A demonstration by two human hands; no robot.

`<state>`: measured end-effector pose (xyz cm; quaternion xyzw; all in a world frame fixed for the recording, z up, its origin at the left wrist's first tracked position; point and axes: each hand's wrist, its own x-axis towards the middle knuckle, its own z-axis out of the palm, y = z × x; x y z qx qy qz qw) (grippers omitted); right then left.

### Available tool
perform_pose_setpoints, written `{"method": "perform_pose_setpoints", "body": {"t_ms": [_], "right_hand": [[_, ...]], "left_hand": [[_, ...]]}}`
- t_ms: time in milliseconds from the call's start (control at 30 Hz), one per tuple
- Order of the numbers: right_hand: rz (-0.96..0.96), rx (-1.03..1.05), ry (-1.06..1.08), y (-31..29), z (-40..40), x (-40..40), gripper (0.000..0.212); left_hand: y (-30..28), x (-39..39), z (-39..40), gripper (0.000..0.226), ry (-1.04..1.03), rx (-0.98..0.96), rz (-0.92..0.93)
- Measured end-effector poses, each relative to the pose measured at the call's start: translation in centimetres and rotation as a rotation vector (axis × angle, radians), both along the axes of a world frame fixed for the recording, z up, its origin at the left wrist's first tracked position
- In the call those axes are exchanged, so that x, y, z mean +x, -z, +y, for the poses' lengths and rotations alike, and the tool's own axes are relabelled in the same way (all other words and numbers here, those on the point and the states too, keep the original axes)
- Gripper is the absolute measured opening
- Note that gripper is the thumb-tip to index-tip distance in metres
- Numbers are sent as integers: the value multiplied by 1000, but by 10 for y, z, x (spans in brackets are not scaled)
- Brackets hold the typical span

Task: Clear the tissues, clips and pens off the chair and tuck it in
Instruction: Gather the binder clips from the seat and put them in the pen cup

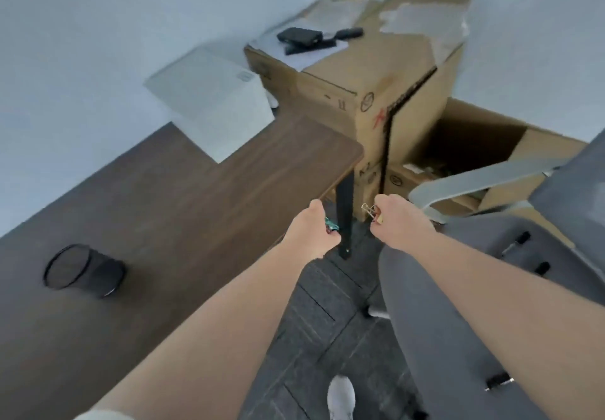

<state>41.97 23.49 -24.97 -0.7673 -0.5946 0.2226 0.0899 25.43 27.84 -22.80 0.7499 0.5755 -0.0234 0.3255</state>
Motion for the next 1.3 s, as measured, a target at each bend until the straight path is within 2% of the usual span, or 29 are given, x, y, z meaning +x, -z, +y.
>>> {"method": "perform_pose_setpoints", "body": {"t_ms": [200, 400, 633, 800, 1100, 1233, 1300], "right_hand": [[28, 85, -320, -58, 58, -148, 18], [30, 117, -559, -78, 90, -301, 13], [-16, 65, -659, -67, 122, -424, 15], [2, 44, -702, -64, 143, -480, 15], [-27, -84, -880, -66, 183, -528, 19], [-119, -146, -950, -64, 194, -532, 17], [-143, -172, -966, -62, 198, -532, 25]], "left_hand": [[-53, -164, -5, 27, -334, 85, -4], [-70, -314, -10, 26, -600, 133, 13], [-60, -430, 9, 27, -696, 107, -11], [-51, -470, 31, 25, -701, 102, -50], [-48, -475, 74, 26, -750, 50, -92], [-47, -465, 88, 27, -719, -13, -27], [-46, -463, 93, 30, -707, -36, 12]]}}
